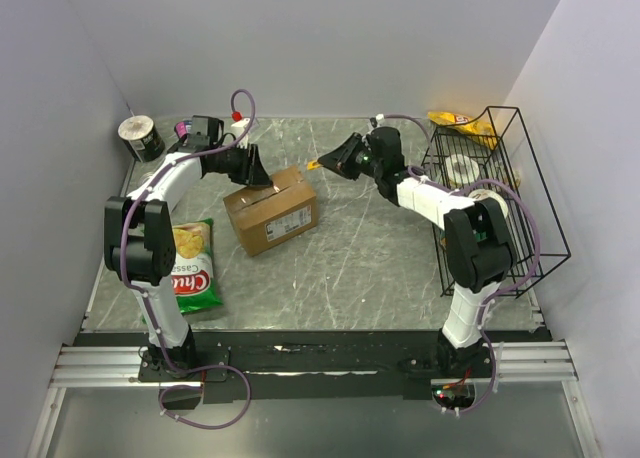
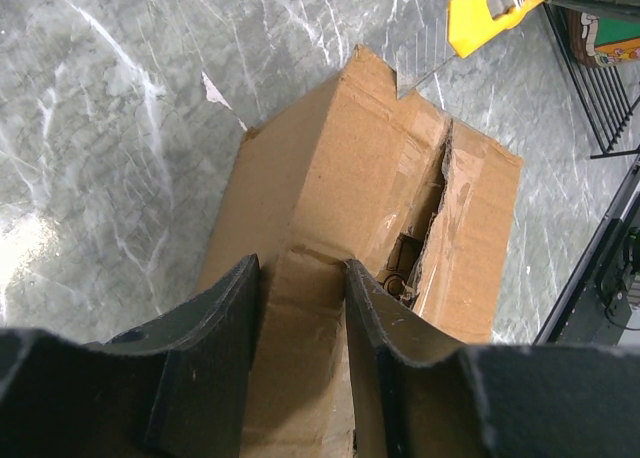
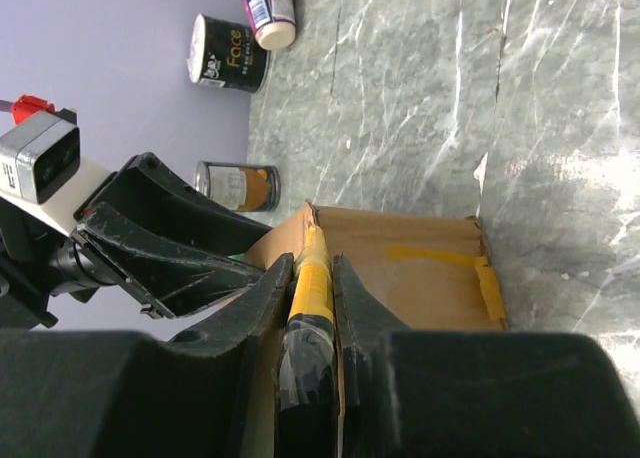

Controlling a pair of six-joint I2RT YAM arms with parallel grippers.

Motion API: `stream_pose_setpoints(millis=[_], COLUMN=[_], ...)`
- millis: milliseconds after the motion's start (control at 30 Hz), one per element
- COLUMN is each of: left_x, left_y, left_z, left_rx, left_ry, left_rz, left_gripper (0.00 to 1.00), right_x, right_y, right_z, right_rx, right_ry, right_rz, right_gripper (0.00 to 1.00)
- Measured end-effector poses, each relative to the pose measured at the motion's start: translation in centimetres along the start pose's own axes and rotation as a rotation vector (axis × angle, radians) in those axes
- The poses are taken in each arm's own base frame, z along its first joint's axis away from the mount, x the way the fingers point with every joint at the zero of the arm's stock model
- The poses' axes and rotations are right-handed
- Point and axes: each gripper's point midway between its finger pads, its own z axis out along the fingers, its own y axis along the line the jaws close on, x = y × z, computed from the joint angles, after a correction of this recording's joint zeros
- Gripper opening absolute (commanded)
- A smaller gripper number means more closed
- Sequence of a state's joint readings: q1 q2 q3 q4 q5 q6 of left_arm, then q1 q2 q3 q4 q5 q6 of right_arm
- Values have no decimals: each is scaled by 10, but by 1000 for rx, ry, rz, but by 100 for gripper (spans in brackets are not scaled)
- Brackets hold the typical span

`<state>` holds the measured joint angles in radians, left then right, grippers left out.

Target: Unpack the express box

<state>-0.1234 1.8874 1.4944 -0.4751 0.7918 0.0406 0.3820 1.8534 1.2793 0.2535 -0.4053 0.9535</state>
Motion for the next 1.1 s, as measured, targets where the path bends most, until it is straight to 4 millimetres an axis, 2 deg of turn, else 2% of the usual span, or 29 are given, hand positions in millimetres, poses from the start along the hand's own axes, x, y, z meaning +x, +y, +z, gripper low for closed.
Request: stream_pose_setpoints(millis=[200,733,900,1100], left_x=[0,0,0,0], left_y=[0,1,1,1], left_z=[0,0,0,0], left_rx=[-3,-3,-3,-3], left_ry=[0,0,0,0], left_rz=[1,1,1,1], left_gripper=[1,1,1,1], right_x=[1,-19,-17,-5], right_y=[-1,-9,-8,-15], right_z=[-2,-8,-9,-10], right_rx=[-10,-3,-7,6], right_ry=[-12,-61,-55,-29], right_rz=[13,13,13,21], right_gripper=[0,0,0,0])
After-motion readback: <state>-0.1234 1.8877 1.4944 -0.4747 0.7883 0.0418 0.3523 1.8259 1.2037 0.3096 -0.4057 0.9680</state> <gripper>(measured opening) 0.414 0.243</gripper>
